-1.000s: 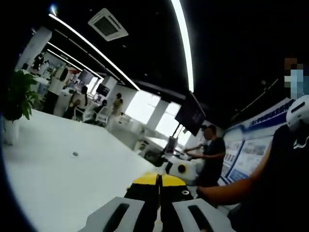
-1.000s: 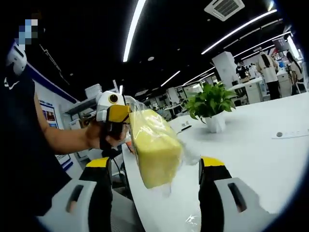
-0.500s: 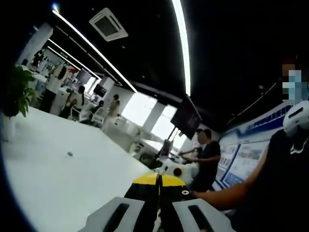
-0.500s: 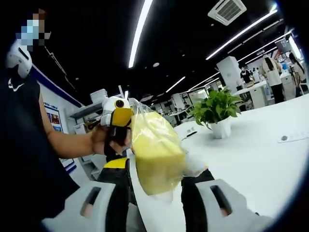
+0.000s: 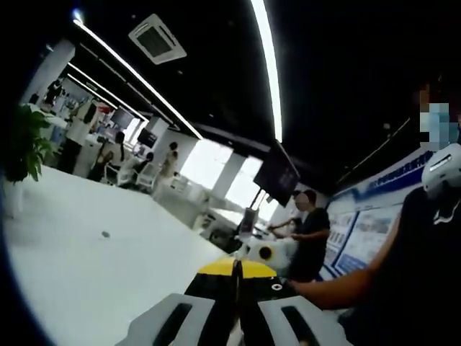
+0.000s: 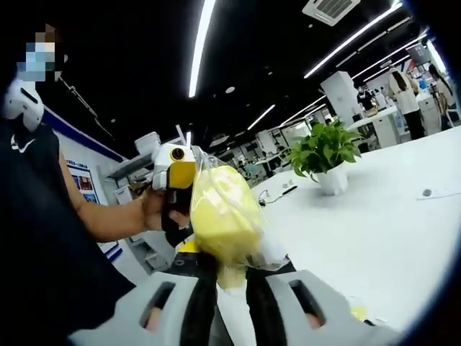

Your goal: Compare the silicone blocks by pressing each to a similar depth, holding the contact briefly, and releasing to observe deformation and rebound differences across the visible hardness samples.

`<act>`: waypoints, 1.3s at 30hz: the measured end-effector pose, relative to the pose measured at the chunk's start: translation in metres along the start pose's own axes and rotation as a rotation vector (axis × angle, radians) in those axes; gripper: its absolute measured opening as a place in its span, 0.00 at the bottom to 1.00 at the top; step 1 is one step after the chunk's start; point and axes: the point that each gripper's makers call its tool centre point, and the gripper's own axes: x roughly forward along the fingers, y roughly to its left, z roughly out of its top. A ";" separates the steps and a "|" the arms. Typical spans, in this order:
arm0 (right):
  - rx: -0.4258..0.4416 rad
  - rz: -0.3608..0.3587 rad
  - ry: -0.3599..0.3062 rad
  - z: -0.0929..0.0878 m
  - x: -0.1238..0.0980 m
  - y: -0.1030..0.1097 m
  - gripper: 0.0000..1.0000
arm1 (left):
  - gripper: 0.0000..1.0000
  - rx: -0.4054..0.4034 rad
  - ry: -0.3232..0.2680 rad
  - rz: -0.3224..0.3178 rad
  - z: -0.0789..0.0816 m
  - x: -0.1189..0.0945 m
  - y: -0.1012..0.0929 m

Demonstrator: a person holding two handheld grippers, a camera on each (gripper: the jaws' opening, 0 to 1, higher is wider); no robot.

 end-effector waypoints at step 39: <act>0.035 -0.013 0.094 -0.014 -0.002 -0.002 0.02 | 0.00 0.124 0.113 0.060 -0.019 -0.001 0.010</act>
